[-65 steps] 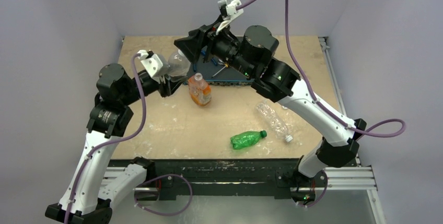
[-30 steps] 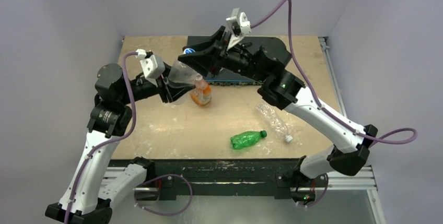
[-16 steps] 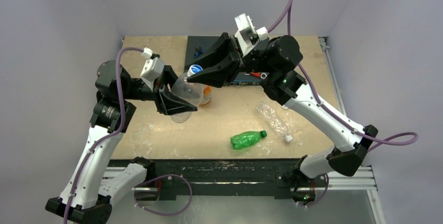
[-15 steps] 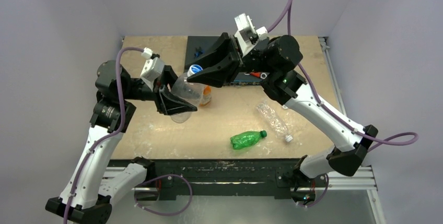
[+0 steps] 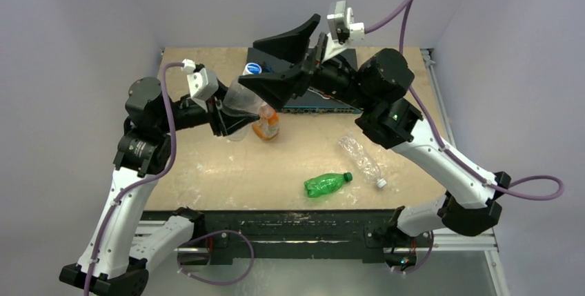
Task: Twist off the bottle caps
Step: Unscrew the bottle cap from the plastic bottle.
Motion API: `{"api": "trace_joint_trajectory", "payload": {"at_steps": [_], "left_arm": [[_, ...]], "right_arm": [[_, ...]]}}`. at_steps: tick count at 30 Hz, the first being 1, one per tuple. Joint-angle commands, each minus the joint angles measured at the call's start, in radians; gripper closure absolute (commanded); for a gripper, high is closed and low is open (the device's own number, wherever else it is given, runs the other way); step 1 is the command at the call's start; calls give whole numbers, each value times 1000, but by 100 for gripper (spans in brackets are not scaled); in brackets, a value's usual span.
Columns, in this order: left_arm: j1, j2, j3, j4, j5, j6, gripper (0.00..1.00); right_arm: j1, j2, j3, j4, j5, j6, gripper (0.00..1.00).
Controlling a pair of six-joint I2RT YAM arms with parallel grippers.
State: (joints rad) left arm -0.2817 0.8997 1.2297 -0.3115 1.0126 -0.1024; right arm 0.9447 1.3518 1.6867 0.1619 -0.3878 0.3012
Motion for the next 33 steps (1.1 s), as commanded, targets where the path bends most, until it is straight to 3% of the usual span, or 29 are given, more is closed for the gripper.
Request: {"api": "trace_joint_trajectory", "payload": {"at_steps": [1, 7, 13, 18, 23, 26, 29, 33], "left_arm": [[6, -21, 10, -30, -227, 171, 99], [6, -33, -5, -29, -268, 205, 99], [5, -38, -13, -19, -262, 198, 99], [5, -36, -18, -11, -258, 189, 99], [6, -39, -25, -11, -256, 184, 99], [6, -40, -25, -11, -258, 184, 99], [6, -42, -28, -11, -258, 182, 99], [6, -47, -37, -9, -259, 182, 99]], "right_arm": [[119, 115, 223, -302, 406, -130, 11], [163, 207, 346, -404, 619, -139, 23], [163, 150, 256, -307, 626, -126, 34], [163, 143, 237, -296, 601, -105, 51], [163, 122, 177, -257, 558, -78, 47], [163, 117, 162, -248, 563, -69, 50], [163, 113, 154, -243, 567, -64, 66], [163, 119, 159, -247, 571, -56, 100]]}}
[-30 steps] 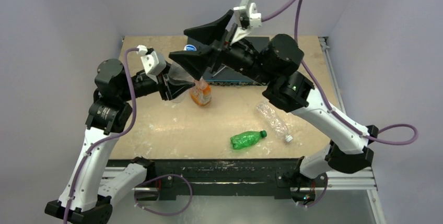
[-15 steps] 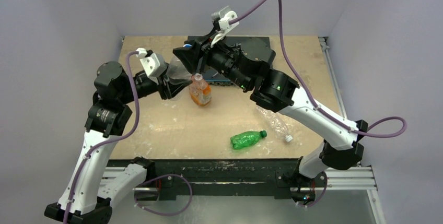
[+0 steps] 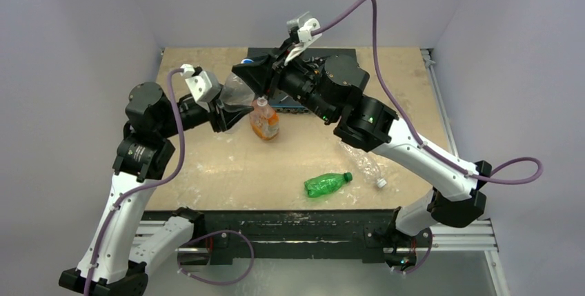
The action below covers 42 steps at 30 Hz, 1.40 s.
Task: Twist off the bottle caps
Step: Unscrew the bottle cap from the plastic bottle.
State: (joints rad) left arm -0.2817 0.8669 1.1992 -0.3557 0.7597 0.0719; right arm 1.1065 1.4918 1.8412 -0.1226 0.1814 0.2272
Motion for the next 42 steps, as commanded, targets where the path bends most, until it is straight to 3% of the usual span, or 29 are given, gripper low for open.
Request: {"api": "trace_joint_trajectory", "payload": {"at_steps": [1, 4, 5, 8, 12, 15, 17, 19, 26, 28, 32, 36, 39, 42], "left_arm": [[6, -15, -8, 36, -6, 8, 99], [6, -17, -11, 40, -2, -5, 96], [5, -17, -10, 42, -1, -13, 89], [5, -14, 4, 64, -13, -59, 53], [6, -16, 17, 137, -13, -173, 34], [6, -6, 31, 174, 31, -210, 29], [6, 1, 34, 182, 51, -216, 30], [6, 6, 34, 173, 57, -203, 38], [5, 14, 24, 159, 67, -192, 81], [6, 17, 28, 159, 72, -195, 89], [6, 20, 31, 159, 81, -206, 94], [6, 29, 45, 186, 199, -286, 98], [4, 44, 42, 295, 360, -466, 97], [5, 62, 6, 572, 468, -772, 96]], "right_arm": [[1, -21, 4, 39, 0, 18, 100], [1, -21, 2, 43, -18, 18, 100], [1, -22, -1, 43, -29, 18, 100], [1, -31, -22, 50, -52, 20, 100], [1, -31, -39, 44, -56, 24, 100], [1, -22, -39, 35, -57, 29, 100], [1, -24, -44, 43, -59, 32, 100], [1, -24, -44, 46, -64, 34, 100], [1, -6, -28, 41, -69, 41, 100], [1, -4, -27, 39, -57, 43, 100], [1, -13, -32, 51, -71, 28, 100], [-3, -61, -75, 119, -214, -21, 100], [-14, -108, -115, 203, -361, -35, 100], [-26, -153, -176, 307, -539, -15, 100]]}}
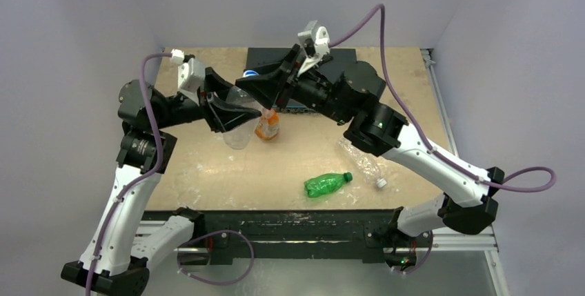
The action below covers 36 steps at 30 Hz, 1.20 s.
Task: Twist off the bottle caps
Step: Unscrew the bottle cap from the plastic bottle.
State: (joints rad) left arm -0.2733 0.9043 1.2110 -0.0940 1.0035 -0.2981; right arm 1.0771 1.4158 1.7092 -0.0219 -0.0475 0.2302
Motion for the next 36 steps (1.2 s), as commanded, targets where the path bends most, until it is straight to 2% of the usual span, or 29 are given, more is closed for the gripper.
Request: {"api": "trace_joint_trajectory", "payload": {"at_steps": [1, 4, 8, 12, 15, 19, 21, 22, 24, 25, 28, 31, 36], "left_arm": [[-4, 28, -17, 393, 234, -485, 96], [-4, 34, -26, 563, 228, -659, 97], [-13, 41, 17, 566, 212, -684, 98], [-15, 40, 42, 537, 219, -670, 98], [-16, 35, 44, 526, 223, -662, 98], [-17, 33, 39, 521, 223, -648, 98], [-17, 34, 39, 515, 218, -630, 99], [-17, 35, 42, 497, 214, -607, 99], [-17, 33, 55, 409, 194, -508, 100], [-17, 30, 66, 330, 174, -430, 100], [-17, 16, 102, 85, 74, -196, 100], [-16, 6, 112, -30, -30, -50, 99], [-17, -8, 97, -83, -152, 54, 99]], "right_arm": [[2, -86, -58, 241, -381, -12, 100], [-1, -106, -99, 348, -535, 12, 100], [-23, -97, -88, 470, -790, 68, 100], [-52, -60, -28, 517, -985, 132, 100], [-73, -45, 5, 493, -1063, 143, 100], [-112, -54, -16, 482, -1090, 143, 100], [-126, -57, -13, 434, -1010, 126, 96], [-127, -62, -9, 392, -929, 99, 71], [-128, -86, -28, 347, -677, 74, 38], [-115, -99, -36, 327, -502, 60, 26], [-76, -119, -57, 304, -172, 58, 17], [-5, -85, 11, 188, 46, 13, 17], [54, 40, 219, -45, 235, -27, 25]]}}
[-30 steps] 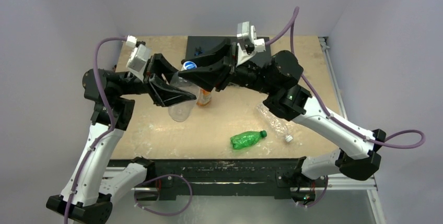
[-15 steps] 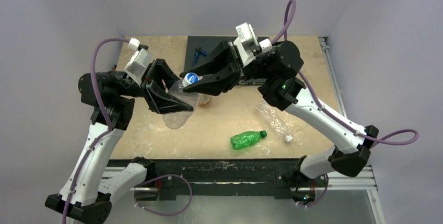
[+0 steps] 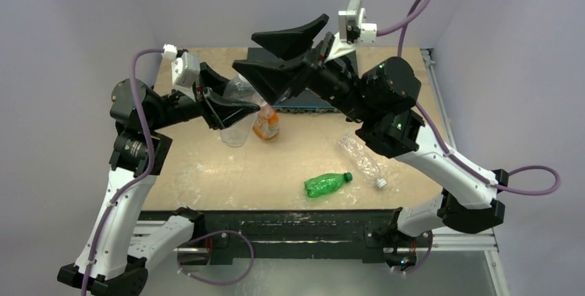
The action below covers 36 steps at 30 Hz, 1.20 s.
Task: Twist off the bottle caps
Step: Unscrew the bottle cap from the plastic bottle.
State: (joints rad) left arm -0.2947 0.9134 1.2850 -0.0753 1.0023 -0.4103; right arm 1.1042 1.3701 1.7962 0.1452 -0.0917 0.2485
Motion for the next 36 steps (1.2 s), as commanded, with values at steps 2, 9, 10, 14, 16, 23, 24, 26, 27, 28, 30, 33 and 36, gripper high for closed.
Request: {"api": "trace_joint_trajectory", "payload": {"at_steps": [2, 9, 10, 14, 16, 23, 24, 26, 27, 28, 30, 33, 36], "left_arm": [[5, -22, 19, -108, -169, 193, 99], [5, -40, 1, -106, -190, 228, 99], [5, -42, -1, -107, -194, 233, 100], [5, -41, -4, -109, -197, 241, 100], [5, -41, -5, -111, -197, 242, 100], [5, -42, -9, -107, -200, 241, 100], [5, -43, -8, -106, -200, 240, 100], [5, -45, -9, -104, -201, 241, 100], [5, -44, -9, -103, -203, 241, 100], [5, -45, -8, -103, -203, 242, 100], [5, -45, -10, -103, -205, 243, 100], [5, -45, -9, -102, -205, 243, 100], [5, -46, -10, -100, -209, 243, 100]], "right_arm": [[29, 98, 149, -230, 312, -45, 28], [29, 128, 188, -271, 337, -38, 30], [29, 132, 190, -275, 332, -35, 30], [29, 137, 178, -267, 314, -20, 38], [29, 134, 169, -257, 311, -16, 45], [29, 129, 155, -238, 292, -7, 57], [29, 132, 157, -241, 290, -5, 56], [29, 136, 158, -248, 274, 7, 51], [29, 137, 157, -250, 266, 18, 46], [29, 138, 153, -250, 263, 22, 45], [29, 136, 148, -248, 258, 29, 45], [29, 138, 146, -247, 254, 35, 56], [29, 143, 149, -246, 247, 41, 65]]}}
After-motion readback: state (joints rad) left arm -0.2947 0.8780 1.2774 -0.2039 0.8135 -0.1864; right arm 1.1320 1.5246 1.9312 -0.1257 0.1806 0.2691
